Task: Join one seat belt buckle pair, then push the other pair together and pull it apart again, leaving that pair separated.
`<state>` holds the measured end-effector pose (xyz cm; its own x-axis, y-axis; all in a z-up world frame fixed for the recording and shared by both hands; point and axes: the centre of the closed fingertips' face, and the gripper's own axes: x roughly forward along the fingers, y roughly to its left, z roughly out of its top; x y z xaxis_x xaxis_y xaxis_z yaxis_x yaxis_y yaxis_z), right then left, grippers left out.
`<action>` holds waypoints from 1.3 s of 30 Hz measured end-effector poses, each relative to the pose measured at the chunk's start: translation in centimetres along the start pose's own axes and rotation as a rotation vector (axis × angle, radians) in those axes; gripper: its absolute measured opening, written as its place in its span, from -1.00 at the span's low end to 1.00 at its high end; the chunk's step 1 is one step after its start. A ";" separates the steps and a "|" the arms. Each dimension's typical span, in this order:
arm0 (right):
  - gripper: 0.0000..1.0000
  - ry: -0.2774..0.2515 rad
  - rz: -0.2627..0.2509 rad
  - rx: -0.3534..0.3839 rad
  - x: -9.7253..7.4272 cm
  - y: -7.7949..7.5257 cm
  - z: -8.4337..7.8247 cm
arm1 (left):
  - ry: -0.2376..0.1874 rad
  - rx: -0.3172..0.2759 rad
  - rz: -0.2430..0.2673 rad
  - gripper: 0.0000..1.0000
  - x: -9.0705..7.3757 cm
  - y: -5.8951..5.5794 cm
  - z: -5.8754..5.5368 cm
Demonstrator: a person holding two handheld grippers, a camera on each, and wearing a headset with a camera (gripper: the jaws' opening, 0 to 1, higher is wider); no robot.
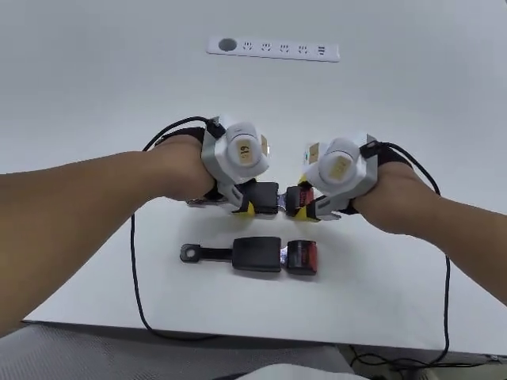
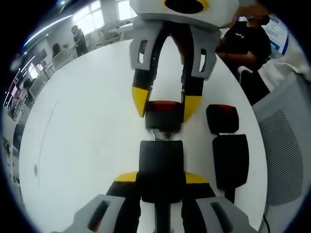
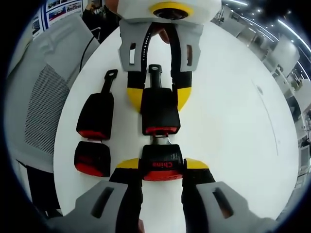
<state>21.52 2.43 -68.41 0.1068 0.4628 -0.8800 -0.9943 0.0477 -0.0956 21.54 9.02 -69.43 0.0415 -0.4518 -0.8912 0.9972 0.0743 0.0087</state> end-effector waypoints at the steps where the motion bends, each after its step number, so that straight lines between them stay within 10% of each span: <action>1: -0.44 0.006 -0.001 0.000 -0.2 0.1 -0.4 | 0.002 0.000 -0.001 -0.38 0.0 0.0 0.0; 10: -0.41 0.005 -0.016 -0.017 -0.7 0.3 -0.9 | 0.010 -0.004 -0.014 -0.36 0.1 -0.1 0.1; 29: -0.36 0.105 -0.047 0.053 -3.8 -0.4 -9.2 | 0.019 0.002 -0.003 -0.33 0.0 -0.4 0.4; 39: -0.32 0.119 -0.053 0.069 -4.0 -0.3 -9.0 | 0.048 0.005 0.030 -0.25 0.0 -0.1 0.2</action>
<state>21.37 -7.44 -69.05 0.1547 0.3501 -0.9239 -0.9846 0.1320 -0.1148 21.43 8.87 -69.30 0.0684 -0.4064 -0.9111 0.9959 0.0824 0.0380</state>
